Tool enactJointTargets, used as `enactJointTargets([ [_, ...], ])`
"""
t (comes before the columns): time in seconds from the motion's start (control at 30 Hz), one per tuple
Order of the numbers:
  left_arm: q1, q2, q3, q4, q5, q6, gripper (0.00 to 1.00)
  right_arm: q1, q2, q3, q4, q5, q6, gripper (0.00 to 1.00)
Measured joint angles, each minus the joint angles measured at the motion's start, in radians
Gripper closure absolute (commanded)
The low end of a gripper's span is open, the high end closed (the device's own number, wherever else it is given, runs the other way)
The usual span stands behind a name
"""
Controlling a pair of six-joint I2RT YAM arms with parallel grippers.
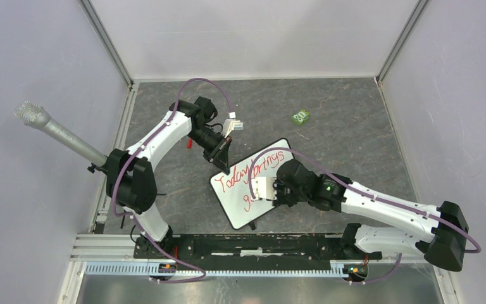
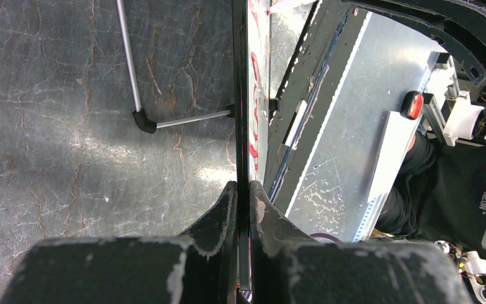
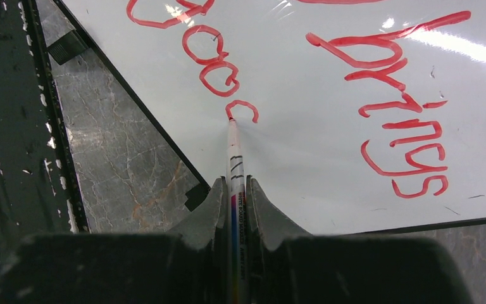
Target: Write a sentence on the whiteboard
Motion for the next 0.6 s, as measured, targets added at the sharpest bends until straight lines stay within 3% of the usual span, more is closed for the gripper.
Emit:
enactJointTargets([
  [0.6,0.001,0.000,0.000,0.000,0.001,0.000,0.98,-0.075,-0.005,0.068,0.007,0.053,0.012,1.00],
])
